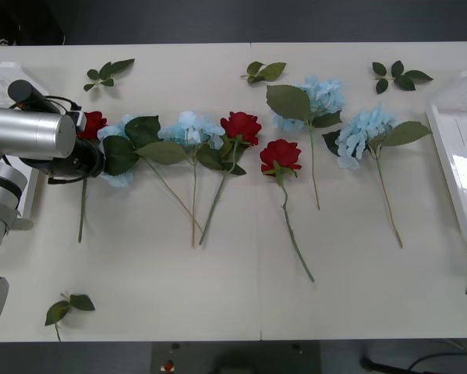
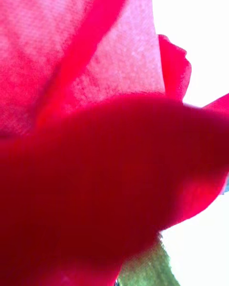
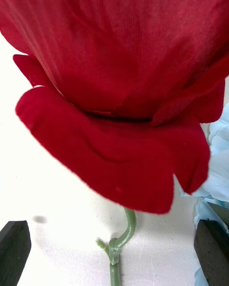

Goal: Put the red flowers into the right box and the blue flowers into the left box

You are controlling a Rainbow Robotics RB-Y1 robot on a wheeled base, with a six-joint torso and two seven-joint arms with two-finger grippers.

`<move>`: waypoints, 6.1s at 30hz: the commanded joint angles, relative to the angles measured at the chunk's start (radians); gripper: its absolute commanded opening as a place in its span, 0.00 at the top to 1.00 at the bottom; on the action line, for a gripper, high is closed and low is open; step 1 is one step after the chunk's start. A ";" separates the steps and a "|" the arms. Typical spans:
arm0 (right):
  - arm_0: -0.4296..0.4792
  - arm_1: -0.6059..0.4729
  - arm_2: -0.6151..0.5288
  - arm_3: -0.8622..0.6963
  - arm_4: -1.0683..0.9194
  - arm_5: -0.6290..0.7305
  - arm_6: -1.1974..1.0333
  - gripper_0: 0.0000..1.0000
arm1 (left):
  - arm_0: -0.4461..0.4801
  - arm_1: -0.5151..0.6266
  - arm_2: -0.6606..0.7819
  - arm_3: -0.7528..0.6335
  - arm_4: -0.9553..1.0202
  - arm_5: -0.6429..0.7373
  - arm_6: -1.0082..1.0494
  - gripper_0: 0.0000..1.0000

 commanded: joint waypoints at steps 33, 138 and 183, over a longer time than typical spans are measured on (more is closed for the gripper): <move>0.077 0.248 -0.017 0.584 0.384 -0.551 0.121 0.43 | 0.004 0.002 0.257 -0.313 0.000 0.186 -0.097 1.00; 0.631 0.622 -0.135 -0.829 -0.999 -0.848 0.914 1.00 | -0.022 -0.129 0.040 -0.483 1.475 0.148 -0.727 1.00; 0.609 0.426 -0.229 -0.826 -1.142 -0.752 0.882 1.00 | -0.002 -0.119 0.046 -0.469 1.469 0.129 -0.724 0.00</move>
